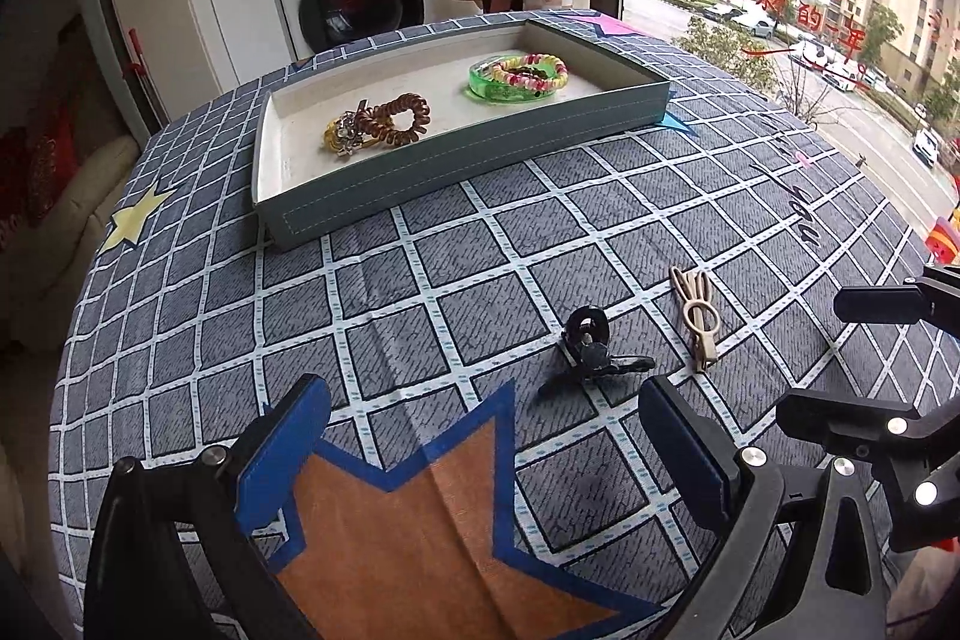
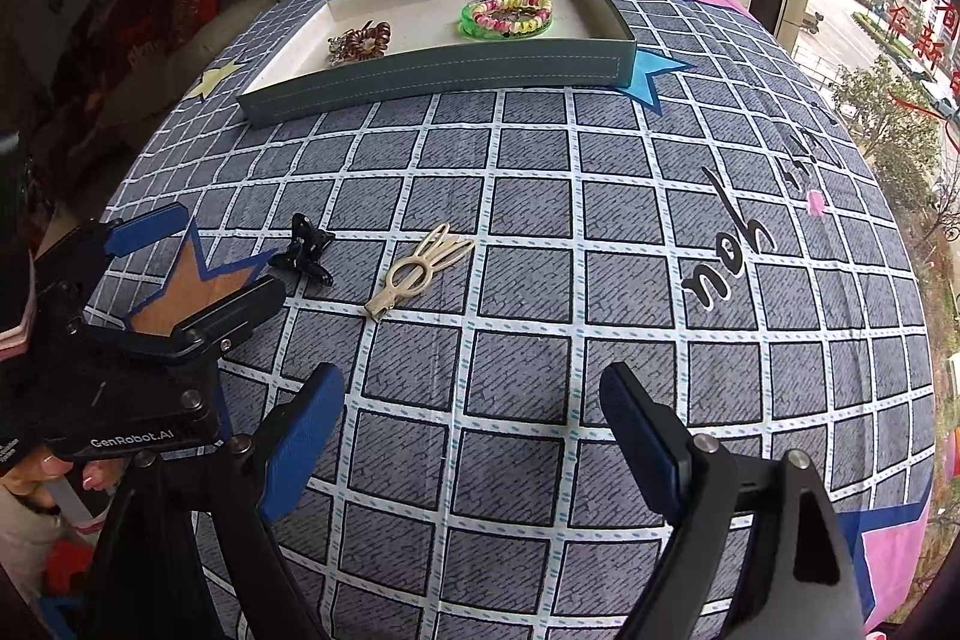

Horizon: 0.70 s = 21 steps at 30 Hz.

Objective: Organize jewelry
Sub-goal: 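Grasp black claw clip with left while right grasps beige bunny-ear hair clip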

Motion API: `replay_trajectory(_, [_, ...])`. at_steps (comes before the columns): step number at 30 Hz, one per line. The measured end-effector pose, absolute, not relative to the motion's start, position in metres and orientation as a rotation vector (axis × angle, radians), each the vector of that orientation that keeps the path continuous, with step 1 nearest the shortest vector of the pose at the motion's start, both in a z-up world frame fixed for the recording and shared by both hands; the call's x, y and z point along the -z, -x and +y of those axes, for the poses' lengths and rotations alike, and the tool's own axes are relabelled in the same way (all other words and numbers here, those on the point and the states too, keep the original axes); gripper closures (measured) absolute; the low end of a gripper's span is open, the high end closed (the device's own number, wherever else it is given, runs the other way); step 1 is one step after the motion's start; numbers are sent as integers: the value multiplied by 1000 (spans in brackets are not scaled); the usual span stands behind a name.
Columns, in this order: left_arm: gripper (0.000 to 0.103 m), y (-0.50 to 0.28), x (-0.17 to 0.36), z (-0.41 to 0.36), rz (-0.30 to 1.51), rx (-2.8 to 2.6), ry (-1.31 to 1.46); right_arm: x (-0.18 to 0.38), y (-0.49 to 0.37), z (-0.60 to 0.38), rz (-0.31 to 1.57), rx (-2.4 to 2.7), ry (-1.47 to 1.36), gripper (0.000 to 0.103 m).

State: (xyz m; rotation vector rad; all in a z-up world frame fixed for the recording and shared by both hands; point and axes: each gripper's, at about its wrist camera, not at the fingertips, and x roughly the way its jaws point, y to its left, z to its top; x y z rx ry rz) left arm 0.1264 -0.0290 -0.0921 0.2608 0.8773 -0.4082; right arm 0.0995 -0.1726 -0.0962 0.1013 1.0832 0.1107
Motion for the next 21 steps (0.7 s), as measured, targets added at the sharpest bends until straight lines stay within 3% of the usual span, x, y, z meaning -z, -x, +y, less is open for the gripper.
replay_trajectory(15, [0, -144, 103, -32, 895, 346, -247, 104, -103, -160, 1075, -110, -79, 14])
replay_trajectory(18, [5, -147, 102, -29, 898, 333, -235, 105, -108, -154, 1066, -101, -70, 14])
replay_trajectory(21, [17, -150, 102, -23, 903, 327, -208, 106, -113, -150, 1057, -87, -60, 14])
